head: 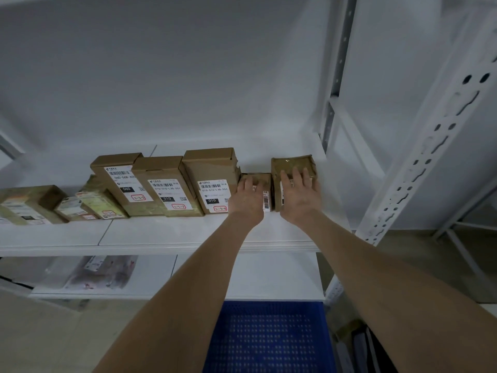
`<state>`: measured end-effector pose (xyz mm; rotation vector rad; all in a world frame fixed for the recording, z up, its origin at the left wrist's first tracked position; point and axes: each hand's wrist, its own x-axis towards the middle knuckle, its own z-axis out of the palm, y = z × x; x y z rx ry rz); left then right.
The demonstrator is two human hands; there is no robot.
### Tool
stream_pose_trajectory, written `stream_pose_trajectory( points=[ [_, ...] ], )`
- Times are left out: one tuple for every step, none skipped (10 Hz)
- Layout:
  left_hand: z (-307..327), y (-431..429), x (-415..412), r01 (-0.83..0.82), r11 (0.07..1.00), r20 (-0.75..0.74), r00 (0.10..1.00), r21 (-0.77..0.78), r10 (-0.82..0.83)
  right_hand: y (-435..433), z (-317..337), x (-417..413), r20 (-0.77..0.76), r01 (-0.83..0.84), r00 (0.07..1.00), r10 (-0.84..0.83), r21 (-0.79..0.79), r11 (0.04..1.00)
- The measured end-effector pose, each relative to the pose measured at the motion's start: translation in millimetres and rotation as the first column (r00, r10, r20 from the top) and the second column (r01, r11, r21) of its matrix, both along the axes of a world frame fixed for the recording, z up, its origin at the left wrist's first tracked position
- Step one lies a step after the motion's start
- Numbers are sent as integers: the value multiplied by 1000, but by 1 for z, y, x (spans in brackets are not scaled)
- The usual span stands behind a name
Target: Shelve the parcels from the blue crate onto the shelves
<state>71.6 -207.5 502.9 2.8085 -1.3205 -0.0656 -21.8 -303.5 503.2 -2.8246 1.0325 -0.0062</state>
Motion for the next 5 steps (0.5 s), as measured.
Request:
stream_pose_trajectory(
  points=[
    [0, 0, 0, 4, 1000, -12, 1000, 31, -4, 0, 0, 2, 6, 5, 1000, -5, 10, 1000],
    [2, -2, 1, 2, 998, -33, 999, 66, 0, -3, 1, 0, 14, -1, 1000, 1, 16, 1000],
    [1, -1, 1, 4, 993, -52, 999, 118, 3, 0, 1, -1, 6, -4, 1000, 4, 41, 999],
    [2, 3, 3, 24, 993, -73, 997, 120, -16, -1, 5, -3, -24, -3, 1000, 4, 45, 999],
    [7, 14, -1, 42, 999, -80, 996, 13, -41, 4, 9, -8, -6, -14, 1000, 14, -13, 1000]
  ],
)
